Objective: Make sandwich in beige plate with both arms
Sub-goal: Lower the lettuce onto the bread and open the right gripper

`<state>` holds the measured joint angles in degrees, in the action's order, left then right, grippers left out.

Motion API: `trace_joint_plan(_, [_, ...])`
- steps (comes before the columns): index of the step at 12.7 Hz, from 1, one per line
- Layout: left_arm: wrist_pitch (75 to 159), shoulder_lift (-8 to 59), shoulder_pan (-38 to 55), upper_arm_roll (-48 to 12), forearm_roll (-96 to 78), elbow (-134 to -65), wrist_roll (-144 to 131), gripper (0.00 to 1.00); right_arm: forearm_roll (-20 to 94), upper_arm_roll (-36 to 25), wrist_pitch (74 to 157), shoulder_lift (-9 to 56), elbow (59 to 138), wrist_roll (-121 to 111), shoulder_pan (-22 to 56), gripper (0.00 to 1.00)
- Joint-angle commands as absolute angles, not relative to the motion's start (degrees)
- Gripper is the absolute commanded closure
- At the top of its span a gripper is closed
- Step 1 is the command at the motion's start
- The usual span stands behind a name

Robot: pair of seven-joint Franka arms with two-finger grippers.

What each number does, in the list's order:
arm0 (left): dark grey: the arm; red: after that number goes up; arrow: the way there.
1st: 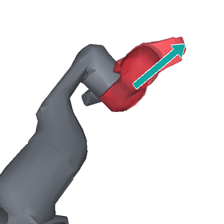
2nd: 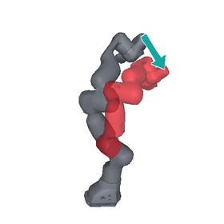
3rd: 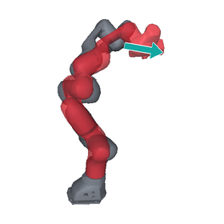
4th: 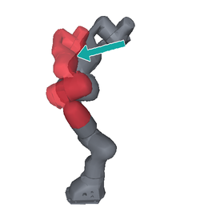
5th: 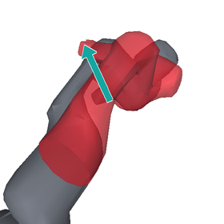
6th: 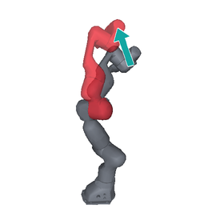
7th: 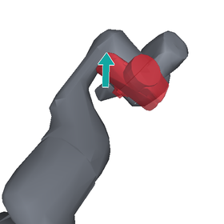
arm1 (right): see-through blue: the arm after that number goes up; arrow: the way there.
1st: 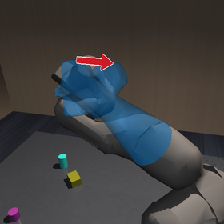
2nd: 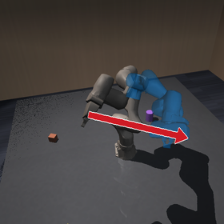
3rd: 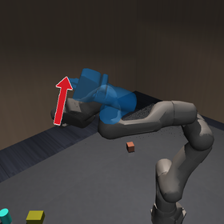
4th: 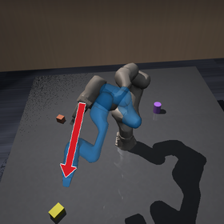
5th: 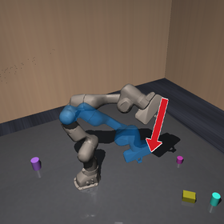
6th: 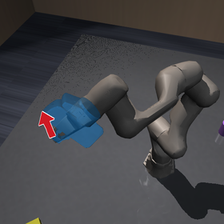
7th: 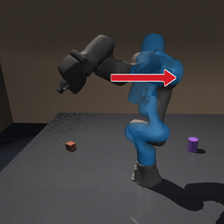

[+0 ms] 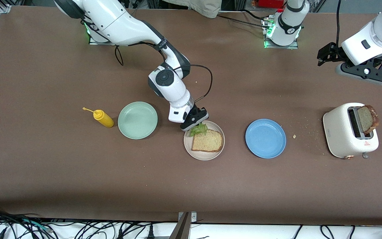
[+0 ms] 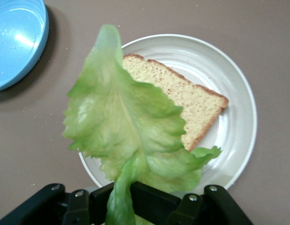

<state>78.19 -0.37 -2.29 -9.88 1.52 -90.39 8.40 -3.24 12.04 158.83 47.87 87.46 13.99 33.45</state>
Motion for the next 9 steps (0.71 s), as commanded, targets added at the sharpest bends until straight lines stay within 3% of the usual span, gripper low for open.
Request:
trace_joint_plan(1, [77.17,-0.7,-2.46,-10.02,3.16,-89.65,9.4,0.0,-2.72,12.13,159.52,49.74,85.34,14.94,34.01,0.98])
trace_joint_plan(2, [77.17,-0.7,-2.46,-10.11,3.25,-89.65,9.4,0.0,-2.72,12.13,159.61,49.83,85.34,15.2,34.1,0.7])
trace_joint_plan(3, [77.17,-0.7,-2.46,-10.02,3.25,-89.65,9.4,0.0,-2.81,12.13,159.61,49.75,85.43,14.42,34.1,0.66])
trace_joint_plan(4, [77.17,-0.7,-2.46,-10.11,3.25,-89.65,9.4,0.0,-2.81,12.13,159.61,49.83,85.34,14.41,34.1,0.51])
trace_joint_plan(5, [77.17,-0.7,-2.46,-10.11,3.25,-89.65,9.4,0.0,-2.81,12.13,159.61,49.83,85.34,14.41,34.01,0.46])
trace_joint_plan(6, [77.17,-0.7,-2.46,-10.11,3.16,-89.65,9.4,0.0,-2.81,12.13,159.61,49.83,85.34,14.68,34.1,0.35])
trace_joint_plan(8, [77.17,-0.7,-2.46,-10.11,3.16,-89.65,9.4,0.0,-2.81,12.13,159.61,49.83,85.34,14.41,34.01,0.33])
trace_joint_plan(9, [77.17,-0.7,-2.46,-10.11,3.25,-89.65,9.4,0.0,-2.81,12.13,159.61,49.75,85.25,14.76,34.01,0.28])
